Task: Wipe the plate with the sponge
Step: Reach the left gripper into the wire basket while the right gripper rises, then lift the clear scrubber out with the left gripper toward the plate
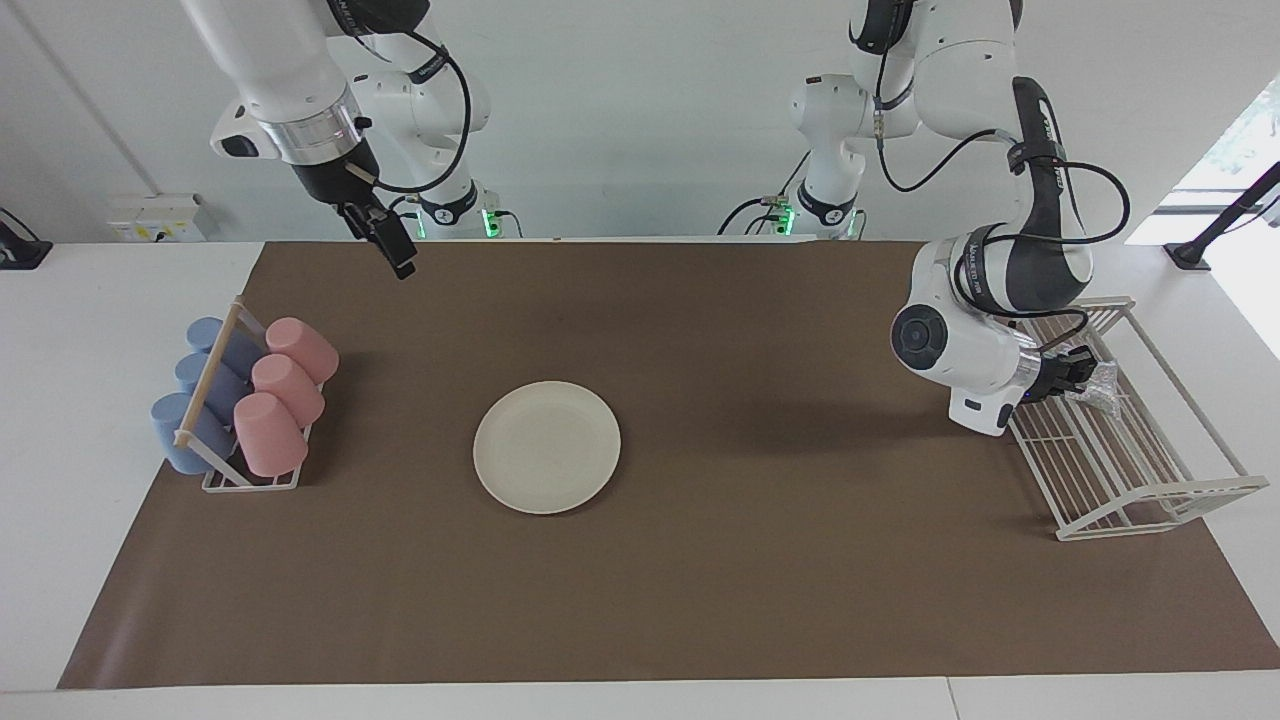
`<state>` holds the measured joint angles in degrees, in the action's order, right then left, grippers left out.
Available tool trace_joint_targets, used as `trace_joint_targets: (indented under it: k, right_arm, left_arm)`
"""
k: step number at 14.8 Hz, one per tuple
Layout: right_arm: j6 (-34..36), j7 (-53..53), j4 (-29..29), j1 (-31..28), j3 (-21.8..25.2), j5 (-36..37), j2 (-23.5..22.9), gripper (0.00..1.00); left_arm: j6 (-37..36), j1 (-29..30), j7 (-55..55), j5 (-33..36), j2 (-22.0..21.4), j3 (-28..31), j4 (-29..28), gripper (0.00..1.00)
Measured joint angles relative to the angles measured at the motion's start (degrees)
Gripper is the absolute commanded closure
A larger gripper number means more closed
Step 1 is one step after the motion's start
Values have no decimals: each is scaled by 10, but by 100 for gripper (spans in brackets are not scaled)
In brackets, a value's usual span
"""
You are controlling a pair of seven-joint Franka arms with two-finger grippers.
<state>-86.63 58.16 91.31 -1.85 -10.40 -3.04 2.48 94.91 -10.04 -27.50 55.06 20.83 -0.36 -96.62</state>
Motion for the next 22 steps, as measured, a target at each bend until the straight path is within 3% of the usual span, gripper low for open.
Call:
trace_joint_targets:
  k: [7,11,14,16,18,22]
  right_arm:
    - [0,188,-4,0,-39,-39,0,0]
    - [-4,309,-5,0,-49,-75,0,0]
    - [-40,405,-3,1,-93,-82,1,0]
    - [-69,470,3,2,-132,-82,1,0]
    - [-92,521,10,2,-160,-83,1,0]
    - [-152,583,33,2,-186,-101,1,0]
  left_arm:
    - [-144,-2,56,-285,-37,-8,193,100]
    - [-172,3,53,-504,-77,0,228,100]
    - [-178,41,32,-678,-108,4,227,100]
    - [-177,66,30,-783,-115,5,207,100]
    - [-144,77,34,-888,-134,5,149,100]
    - [-16,74,108,-1066,-224,-2,-59,100]
